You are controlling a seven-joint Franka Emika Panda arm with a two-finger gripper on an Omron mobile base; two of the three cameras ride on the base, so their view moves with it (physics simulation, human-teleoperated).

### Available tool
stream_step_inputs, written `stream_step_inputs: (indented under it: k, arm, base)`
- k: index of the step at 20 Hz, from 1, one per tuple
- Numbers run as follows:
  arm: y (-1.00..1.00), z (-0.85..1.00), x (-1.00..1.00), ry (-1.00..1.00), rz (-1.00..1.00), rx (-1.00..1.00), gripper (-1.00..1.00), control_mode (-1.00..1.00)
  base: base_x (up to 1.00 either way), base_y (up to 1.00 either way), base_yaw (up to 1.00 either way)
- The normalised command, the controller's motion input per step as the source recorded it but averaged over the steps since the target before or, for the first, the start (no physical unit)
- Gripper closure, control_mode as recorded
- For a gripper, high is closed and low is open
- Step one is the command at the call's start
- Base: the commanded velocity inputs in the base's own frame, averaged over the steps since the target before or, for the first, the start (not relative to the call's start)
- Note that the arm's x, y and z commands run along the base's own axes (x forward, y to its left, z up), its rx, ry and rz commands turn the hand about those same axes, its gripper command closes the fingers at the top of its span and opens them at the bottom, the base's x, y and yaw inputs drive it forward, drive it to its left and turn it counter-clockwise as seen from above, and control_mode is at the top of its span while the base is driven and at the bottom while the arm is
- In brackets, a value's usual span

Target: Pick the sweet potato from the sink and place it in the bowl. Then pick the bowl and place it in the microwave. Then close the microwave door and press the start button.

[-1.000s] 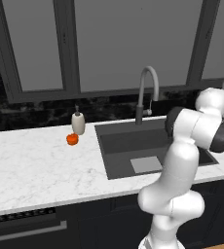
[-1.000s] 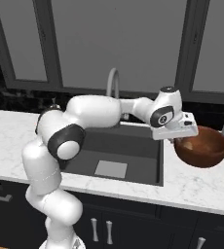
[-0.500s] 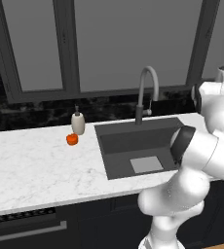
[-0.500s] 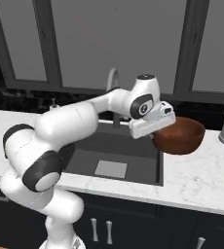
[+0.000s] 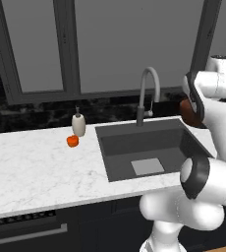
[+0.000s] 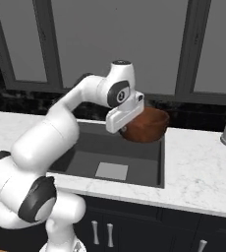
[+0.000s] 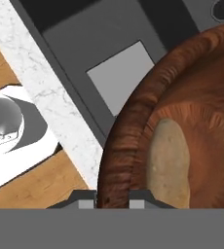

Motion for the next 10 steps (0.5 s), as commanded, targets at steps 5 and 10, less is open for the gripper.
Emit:
stream_step_inputs:
  k: [5,10]
  arm:
    - [0.88,0.17,-0.25,-0.01,0.30,0.06,1.00,-1.00]
    - [0.59,0.30,-0.11,-0.06,0.18,0.08,1.00,-1.00]
  base:
    - [0.00,0.00,0.00]
    - [0.00,0.00,0.00]
